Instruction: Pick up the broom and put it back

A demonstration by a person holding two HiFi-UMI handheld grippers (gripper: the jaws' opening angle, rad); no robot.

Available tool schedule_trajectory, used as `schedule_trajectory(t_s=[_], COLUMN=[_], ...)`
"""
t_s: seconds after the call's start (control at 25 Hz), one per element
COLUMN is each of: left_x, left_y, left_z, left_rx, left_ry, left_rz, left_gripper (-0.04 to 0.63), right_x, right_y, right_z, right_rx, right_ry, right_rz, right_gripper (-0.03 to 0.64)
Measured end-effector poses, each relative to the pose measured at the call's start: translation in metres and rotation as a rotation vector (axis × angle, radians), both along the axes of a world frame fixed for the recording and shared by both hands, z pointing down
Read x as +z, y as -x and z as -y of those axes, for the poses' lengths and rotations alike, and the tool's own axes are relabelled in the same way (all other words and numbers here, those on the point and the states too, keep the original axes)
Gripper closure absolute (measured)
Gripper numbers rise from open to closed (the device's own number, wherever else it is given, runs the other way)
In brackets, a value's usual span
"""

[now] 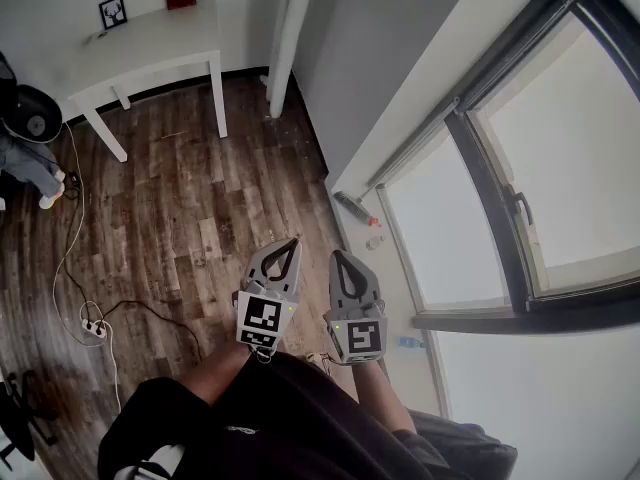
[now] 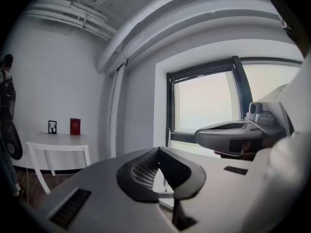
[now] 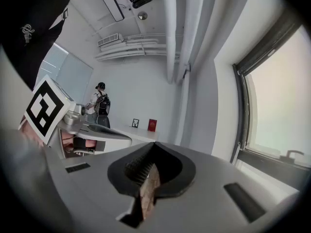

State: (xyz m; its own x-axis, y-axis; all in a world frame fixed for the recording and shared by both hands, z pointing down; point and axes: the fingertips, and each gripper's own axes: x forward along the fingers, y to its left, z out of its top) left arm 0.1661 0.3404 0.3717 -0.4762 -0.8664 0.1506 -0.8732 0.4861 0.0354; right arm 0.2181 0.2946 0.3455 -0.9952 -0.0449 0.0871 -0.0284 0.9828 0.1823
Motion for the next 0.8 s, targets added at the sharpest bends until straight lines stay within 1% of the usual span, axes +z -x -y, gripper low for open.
schedule_trajectory(t_s=[0.16, 0.24, 0.36, 0.48, 0.6, 0.68, 0.8], left_x=[-0.002, -0.004, -0.005, -0.004, 0.003, 0.008, 0.014], left_y=[0.029, 0.044, 0.064, 0.081, 0.091, 0.095, 0.11], left_z=[-0.021, -0.034, -0.052, -0.071, -0.086, -0.093, -0.104], left_rx=[-0.022, -0.039, -0.068, -0.097, -0.132, -0.154, -0.194], left_ry=[-0.011, -0.016, -0.015, -0.012, -0.011, -0.007, -0.001], left_rz=[0.0, -0.002, -0.004, -0.013, -0.037, -0.053, -0.059], left_gripper=[0.594, 0.594, 0.594, 0.594, 0.594, 0.594, 0.594], right_x=[0.003, 0.001, -0.003, -0.002, 0.004, 0.014, 0.019], right_y=[0.032, 0.05, 0.077, 0.101, 0.115, 0.12, 0.136], right_z=[-0.016, -0.028, -0.045, -0.066, -0.084, -0.089, -0.095], right_rx=[-0.008, -0.012, -0.035, -0.057, -0.091, -0.109, -0.145], right_ry=[-0.02, -0.009, 0.005, 0.04, 0.048, 0.049, 0.058], right_rz=[-0.007, -0.009, 0.031, 0.034, 0.019, -0.021, 0.001], right_gripper=[0.595, 0.595, 0.595, 0.595, 0.595, 0.595, 0.595])
